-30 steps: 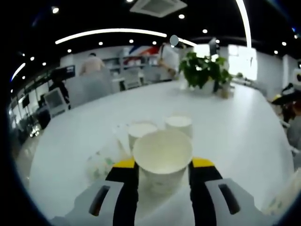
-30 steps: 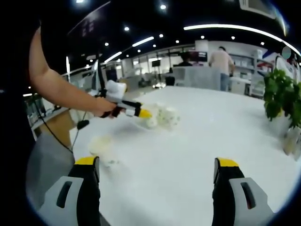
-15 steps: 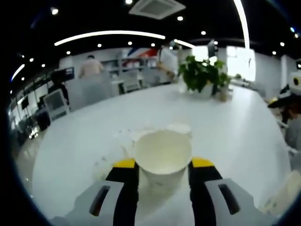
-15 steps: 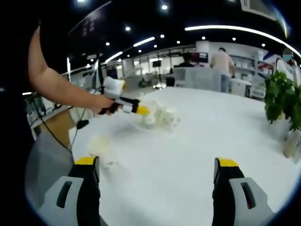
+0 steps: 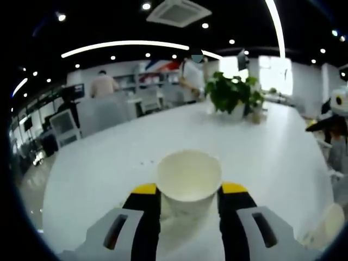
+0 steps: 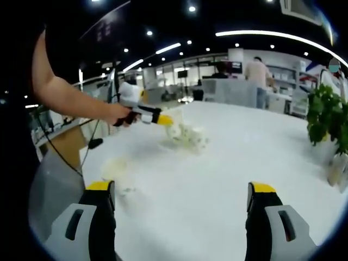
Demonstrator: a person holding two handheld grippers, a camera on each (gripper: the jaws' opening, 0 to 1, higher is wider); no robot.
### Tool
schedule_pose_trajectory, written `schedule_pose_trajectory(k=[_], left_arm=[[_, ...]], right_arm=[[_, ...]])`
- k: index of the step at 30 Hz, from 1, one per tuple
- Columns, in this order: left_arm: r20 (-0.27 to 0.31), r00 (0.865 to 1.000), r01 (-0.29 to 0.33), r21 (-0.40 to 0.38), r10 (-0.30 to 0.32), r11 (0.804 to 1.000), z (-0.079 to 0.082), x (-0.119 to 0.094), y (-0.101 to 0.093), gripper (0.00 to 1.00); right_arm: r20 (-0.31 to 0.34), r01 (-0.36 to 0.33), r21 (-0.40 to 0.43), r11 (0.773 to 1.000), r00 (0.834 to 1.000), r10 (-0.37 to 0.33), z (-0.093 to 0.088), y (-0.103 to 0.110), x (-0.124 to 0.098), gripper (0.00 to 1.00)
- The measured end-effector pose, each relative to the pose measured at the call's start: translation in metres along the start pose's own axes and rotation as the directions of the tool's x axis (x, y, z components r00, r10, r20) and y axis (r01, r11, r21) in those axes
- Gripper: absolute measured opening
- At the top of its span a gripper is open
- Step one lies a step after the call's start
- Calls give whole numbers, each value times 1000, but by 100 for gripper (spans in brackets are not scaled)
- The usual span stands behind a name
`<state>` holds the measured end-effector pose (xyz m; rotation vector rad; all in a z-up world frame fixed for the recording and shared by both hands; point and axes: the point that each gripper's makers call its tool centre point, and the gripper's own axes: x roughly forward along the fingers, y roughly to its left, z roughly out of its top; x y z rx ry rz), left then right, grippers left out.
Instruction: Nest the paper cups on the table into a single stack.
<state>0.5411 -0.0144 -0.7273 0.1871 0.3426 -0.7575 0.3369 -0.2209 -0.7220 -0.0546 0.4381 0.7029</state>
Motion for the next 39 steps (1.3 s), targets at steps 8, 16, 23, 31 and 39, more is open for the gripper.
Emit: schedule_pose_trajectory(k=[8, 16, 23, 31, 39], left_arm=[[17, 1000, 8, 1, -8, 1000, 17, -7, 4, 39], [30, 999, 16, 21, -16, 1000, 37, -15, 5, 39], [17, 1000, 26, 27, -26, 999, 51, -20, 8, 39], [1, 999, 48, 34, -48, 998, 56, -24, 5, 39], [4, 999, 51, 39, -51, 998, 59, -28, 4, 39]], right_arm=[[6, -5, -4, 1000, 1000, 5, 3, 1, 1, 100], [5, -10, -10, 1000, 1000, 10, 5, 2, 1, 100], [11, -14, -14, 1000, 1000, 14, 8, 4, 1, 100], [15, -14, -30, 999, 1000, 15, 12, 3, 0, 100], [3, -19, -39, 999, 1000, 19, 13, 4, 0, 100]])
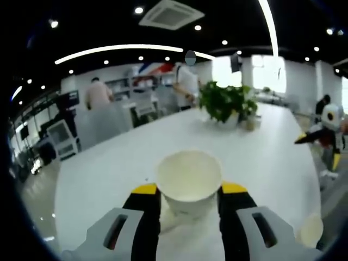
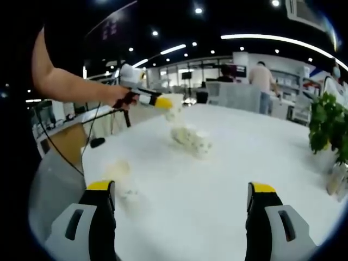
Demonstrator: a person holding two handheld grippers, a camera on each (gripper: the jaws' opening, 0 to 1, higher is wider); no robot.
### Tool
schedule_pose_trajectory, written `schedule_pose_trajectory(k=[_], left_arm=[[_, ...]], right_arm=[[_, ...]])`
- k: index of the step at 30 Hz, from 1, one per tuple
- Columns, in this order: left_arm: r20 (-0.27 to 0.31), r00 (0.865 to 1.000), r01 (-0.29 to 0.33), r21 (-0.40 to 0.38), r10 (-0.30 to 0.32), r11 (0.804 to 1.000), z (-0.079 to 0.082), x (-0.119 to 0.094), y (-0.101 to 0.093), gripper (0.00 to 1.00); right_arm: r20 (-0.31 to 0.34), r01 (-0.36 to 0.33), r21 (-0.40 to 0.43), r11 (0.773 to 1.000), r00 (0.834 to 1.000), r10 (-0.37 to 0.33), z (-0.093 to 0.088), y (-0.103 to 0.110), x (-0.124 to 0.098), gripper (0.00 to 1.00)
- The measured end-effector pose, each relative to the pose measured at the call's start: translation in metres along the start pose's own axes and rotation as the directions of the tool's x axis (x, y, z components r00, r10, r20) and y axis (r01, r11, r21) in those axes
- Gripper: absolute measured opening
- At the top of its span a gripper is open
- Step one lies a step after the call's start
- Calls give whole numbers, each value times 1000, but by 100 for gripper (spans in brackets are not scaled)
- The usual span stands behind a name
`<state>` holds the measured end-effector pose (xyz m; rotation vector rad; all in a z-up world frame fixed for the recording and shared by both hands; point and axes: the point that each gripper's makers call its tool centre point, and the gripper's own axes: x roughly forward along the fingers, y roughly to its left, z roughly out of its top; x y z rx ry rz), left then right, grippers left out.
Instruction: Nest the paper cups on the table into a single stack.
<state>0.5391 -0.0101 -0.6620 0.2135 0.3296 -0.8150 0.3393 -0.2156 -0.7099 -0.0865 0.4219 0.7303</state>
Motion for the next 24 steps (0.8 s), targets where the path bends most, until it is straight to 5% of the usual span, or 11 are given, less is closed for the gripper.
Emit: schedule_pose_trajectory(k=[24], left_arm=[[32, 999, 37, 26, -38, 999, 23, -21, -19, 39]], right_arm=[[21, 2, -11, 1000, 1000, -1, 7, 2, -7, 100]])
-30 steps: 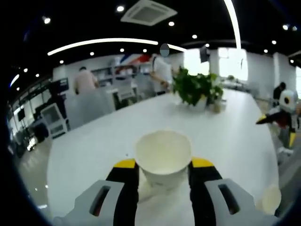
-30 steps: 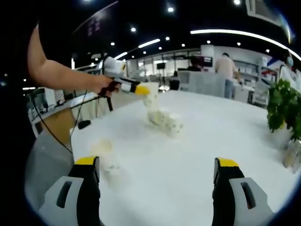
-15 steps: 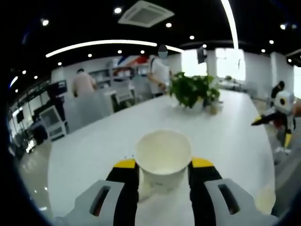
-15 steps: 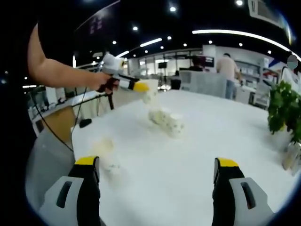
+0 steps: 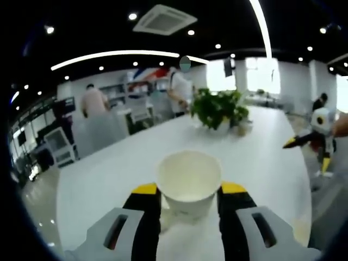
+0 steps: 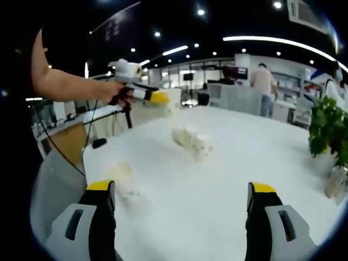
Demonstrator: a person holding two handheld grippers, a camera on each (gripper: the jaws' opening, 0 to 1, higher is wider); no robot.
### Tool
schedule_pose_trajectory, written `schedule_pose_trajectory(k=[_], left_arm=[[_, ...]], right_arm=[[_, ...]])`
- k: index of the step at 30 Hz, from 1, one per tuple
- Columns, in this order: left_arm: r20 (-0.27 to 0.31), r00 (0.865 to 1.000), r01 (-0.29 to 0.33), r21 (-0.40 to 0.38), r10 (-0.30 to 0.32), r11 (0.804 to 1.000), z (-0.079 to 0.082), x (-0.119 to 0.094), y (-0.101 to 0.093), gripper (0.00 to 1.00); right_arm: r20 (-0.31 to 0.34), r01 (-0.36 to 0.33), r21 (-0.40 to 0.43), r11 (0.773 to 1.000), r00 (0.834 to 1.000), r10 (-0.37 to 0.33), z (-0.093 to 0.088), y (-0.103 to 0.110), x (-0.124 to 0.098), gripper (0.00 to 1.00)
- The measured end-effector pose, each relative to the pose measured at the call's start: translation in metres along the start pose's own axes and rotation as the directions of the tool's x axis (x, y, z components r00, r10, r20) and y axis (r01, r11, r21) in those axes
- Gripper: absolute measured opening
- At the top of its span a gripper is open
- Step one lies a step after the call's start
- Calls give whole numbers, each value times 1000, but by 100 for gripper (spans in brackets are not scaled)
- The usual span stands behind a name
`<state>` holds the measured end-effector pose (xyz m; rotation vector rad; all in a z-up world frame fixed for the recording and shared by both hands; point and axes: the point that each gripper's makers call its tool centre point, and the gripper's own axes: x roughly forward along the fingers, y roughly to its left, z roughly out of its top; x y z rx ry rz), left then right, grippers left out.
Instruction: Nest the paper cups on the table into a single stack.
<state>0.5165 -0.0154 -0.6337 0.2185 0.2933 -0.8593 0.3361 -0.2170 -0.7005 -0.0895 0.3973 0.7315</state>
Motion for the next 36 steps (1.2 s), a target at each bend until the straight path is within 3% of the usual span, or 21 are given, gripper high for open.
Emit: schedule_pose_trajectory(k=[13, 20, 36], left_arm=[[9, 1000, 30, 4, -30, 1000, 14, -17, -24, 39], [1, 997, 72, -2, -72, 997, 15, -24, -40, 38], [8, 996, 89, -6, -89, 996, 22, -43, -68, 38]], right_arm=[[8, 5, -7, 1000, 1000, -5, 3, 0, -5, 100], [18, 6, -17, 1000, 1000, -6, 8, -2, -8, 100], [33, 1, -25, 1000, 999, 0, 13, -2, -12, 100]])
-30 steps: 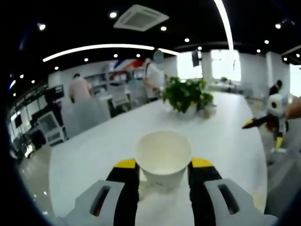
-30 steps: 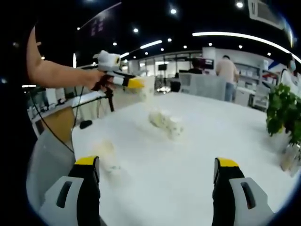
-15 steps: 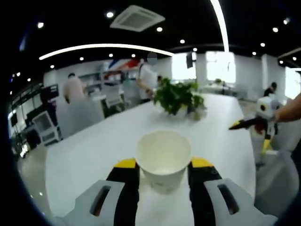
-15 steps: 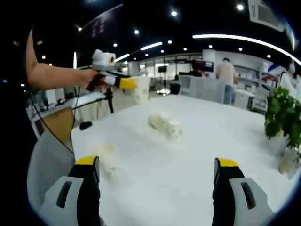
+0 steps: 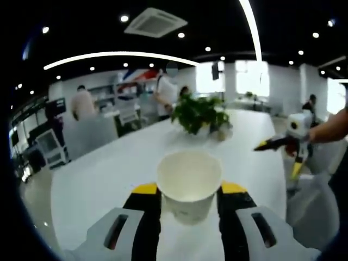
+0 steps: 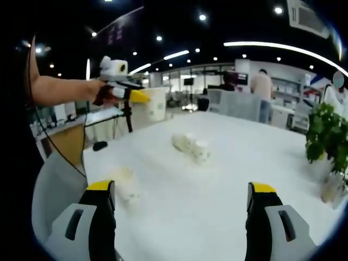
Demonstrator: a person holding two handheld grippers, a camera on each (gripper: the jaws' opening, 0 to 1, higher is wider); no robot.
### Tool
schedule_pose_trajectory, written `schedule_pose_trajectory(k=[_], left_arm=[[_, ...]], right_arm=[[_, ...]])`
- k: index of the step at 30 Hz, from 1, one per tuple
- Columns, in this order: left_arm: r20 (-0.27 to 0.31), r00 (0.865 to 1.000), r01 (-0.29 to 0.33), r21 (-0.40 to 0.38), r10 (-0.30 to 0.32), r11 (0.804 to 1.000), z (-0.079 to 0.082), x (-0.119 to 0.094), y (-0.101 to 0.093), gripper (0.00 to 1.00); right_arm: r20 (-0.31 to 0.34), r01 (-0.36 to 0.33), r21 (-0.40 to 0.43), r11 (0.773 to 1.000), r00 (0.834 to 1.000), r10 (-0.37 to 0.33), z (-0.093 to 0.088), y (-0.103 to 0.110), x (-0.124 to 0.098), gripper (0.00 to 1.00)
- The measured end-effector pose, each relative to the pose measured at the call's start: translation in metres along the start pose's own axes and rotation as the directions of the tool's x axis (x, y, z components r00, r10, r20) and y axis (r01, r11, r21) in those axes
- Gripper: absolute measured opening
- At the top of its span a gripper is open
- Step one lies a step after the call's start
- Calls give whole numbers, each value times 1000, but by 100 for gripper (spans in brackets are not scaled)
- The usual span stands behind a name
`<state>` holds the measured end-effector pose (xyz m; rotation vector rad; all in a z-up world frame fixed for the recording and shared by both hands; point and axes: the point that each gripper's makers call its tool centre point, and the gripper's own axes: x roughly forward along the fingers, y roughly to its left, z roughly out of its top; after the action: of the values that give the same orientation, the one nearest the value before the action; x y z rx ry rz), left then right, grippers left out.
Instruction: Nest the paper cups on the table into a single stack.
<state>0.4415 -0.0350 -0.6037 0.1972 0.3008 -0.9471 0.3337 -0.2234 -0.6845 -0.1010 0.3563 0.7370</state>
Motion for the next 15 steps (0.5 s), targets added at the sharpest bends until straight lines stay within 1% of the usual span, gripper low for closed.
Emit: schedule_pose_trajectory(k=[7, 15], left_arm=[[11, 1000, 2, -7, -2, 1000, 3, -9, -13, 38], [7, 1000, 13, -20, -13, 1000, -2, -18, -29, 38]], right_arm=[[10, -9, -4, 1000, 1000, 9, 4, 5, 3, 100], [11, -23, -7, 1000, 1000, 23, 4, 12, 3, 100]])
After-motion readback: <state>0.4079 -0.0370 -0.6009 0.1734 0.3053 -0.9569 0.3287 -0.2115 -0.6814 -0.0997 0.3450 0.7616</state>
